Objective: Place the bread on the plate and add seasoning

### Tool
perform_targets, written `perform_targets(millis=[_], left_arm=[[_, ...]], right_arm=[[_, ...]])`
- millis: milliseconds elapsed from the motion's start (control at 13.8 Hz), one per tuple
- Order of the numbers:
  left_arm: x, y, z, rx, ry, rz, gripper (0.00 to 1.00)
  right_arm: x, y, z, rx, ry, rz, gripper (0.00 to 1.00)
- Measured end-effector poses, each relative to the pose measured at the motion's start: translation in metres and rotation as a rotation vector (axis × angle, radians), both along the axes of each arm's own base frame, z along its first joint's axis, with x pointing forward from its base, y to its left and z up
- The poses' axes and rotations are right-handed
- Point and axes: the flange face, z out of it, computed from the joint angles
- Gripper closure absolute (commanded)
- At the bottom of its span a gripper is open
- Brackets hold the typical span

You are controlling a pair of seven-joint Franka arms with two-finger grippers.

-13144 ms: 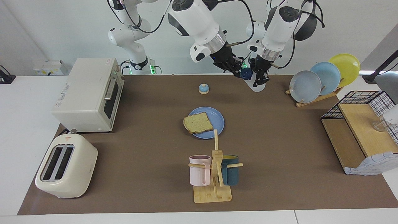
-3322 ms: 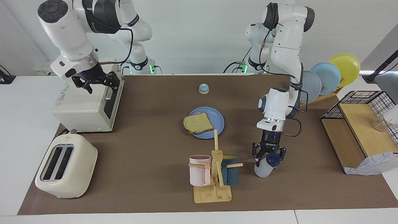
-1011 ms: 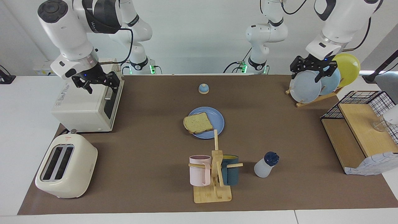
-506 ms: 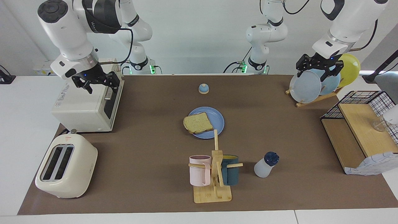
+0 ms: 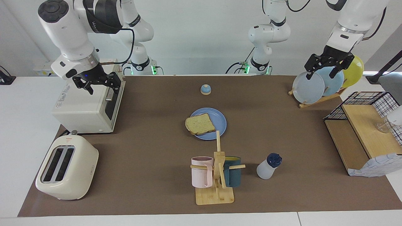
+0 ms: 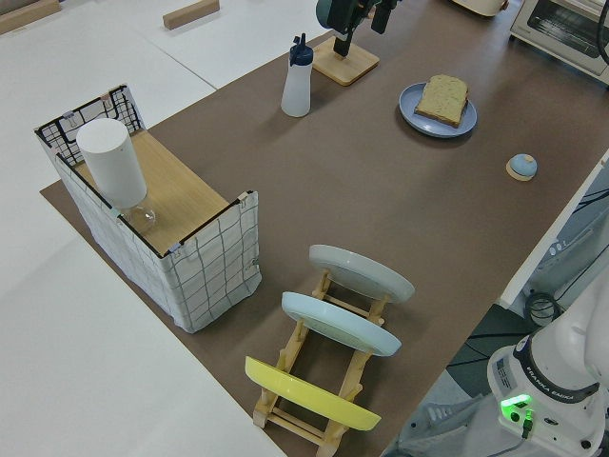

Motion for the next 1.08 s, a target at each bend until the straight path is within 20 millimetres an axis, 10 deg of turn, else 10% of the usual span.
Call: perform_targets(millis=[1083], left_arm=[[0.018, -0.017, -0.026, -0.005, 0.065, -0.056, 0.0]], right_arm=[[-0.001, 0.0, 0.002, 0.0, -0.003, 0.0, 0.0]])
